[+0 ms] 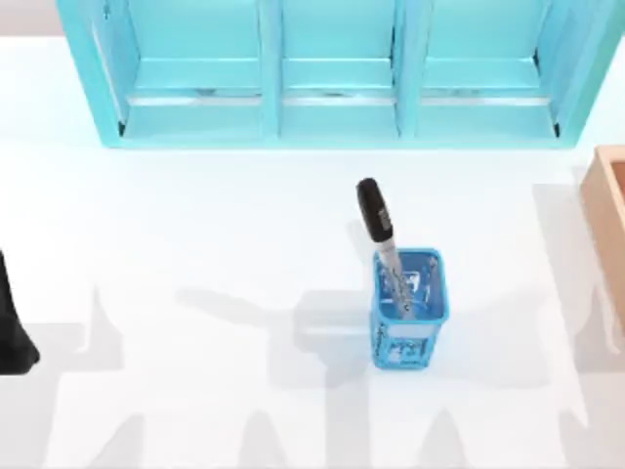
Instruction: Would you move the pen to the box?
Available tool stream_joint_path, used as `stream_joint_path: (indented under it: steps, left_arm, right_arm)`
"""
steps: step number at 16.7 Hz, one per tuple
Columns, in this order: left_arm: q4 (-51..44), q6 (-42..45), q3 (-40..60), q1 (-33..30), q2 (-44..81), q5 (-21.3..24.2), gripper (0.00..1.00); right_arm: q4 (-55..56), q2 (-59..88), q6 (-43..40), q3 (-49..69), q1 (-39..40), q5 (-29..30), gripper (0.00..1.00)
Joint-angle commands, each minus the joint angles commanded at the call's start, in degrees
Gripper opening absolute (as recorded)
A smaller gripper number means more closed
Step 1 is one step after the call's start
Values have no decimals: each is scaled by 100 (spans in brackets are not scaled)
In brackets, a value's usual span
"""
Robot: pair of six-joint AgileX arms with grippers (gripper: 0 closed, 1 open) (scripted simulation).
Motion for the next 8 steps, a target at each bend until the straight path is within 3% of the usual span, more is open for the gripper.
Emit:
stream_joint_path:
  steps: [4, 8]
  left_arm:
    - [0, 0, 0, 0, 0, 0, 100]
    - [0, 0, 0, 0, 0, 0, 100]
  right_arm:
    - [17, 199, -26, 99, 97, -112, 100]
    - [115, 1313, -133, 590, 530, -616, 100]
